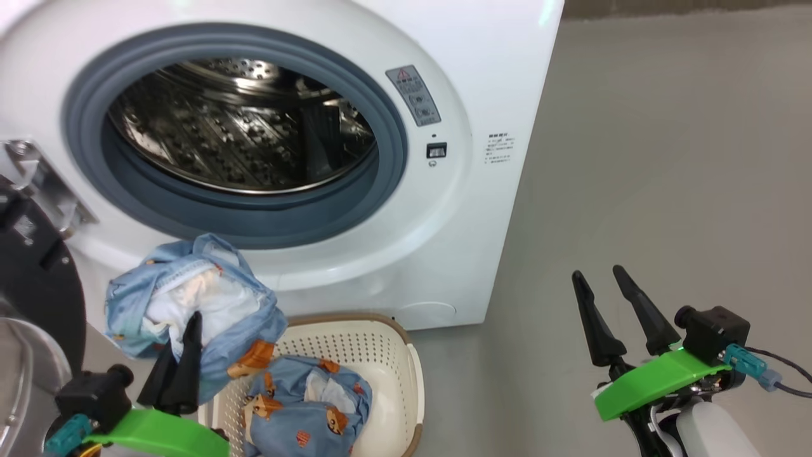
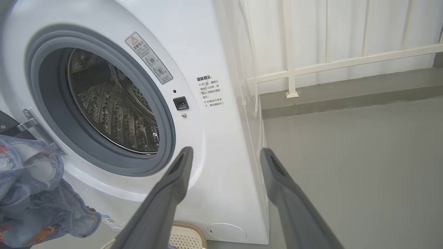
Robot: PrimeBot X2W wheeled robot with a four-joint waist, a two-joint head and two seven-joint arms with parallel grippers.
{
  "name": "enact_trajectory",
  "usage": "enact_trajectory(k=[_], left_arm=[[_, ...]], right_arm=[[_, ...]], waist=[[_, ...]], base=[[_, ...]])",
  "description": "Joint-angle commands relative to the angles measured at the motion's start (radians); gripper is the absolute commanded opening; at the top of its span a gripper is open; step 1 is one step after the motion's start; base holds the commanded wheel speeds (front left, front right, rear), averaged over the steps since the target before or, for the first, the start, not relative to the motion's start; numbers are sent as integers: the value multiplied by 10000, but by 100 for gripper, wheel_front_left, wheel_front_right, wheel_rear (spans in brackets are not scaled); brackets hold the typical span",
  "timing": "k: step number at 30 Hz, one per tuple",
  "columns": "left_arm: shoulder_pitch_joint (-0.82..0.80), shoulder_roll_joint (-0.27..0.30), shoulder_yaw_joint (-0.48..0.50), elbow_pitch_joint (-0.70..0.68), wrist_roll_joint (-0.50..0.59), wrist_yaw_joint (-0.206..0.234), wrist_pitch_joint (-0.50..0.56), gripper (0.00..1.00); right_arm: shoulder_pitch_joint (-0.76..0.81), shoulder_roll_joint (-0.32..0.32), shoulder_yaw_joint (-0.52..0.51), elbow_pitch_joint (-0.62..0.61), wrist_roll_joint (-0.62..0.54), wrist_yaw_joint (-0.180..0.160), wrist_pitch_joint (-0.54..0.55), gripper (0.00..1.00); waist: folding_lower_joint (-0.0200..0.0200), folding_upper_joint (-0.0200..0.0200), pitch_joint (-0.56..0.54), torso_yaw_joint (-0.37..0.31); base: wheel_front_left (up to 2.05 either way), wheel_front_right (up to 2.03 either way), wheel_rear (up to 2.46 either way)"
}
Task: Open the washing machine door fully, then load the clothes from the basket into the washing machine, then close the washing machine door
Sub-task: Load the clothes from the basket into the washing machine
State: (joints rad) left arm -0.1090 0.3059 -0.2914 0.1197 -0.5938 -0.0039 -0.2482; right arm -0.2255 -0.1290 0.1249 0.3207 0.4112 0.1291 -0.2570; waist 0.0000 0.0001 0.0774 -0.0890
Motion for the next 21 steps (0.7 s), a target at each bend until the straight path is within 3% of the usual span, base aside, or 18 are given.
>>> enact_trajectory(k=[1, 12, 21], left_arm=[[-137, 150, 505, -378, 163, 54, -135, 0], [241, -419, 1008, -609, 753, -215, -135, 0], [-442, -685, 1216, -196, 890, -605, -135, 0]], right_arm=[[21, -63, 282, -196, 80, 16, -48, 100], [136, -188, 453, -195, 240, 16, -48, 100], [6, -267, 610, -225, 237, 16, -48, 100]], waist=[[0, -1, -233, 119], [0, -1, -393, 137], [0, -1, -127, -28]], base=[[0, 0, 0], [0, 0, 0], [0, 0, 0]])
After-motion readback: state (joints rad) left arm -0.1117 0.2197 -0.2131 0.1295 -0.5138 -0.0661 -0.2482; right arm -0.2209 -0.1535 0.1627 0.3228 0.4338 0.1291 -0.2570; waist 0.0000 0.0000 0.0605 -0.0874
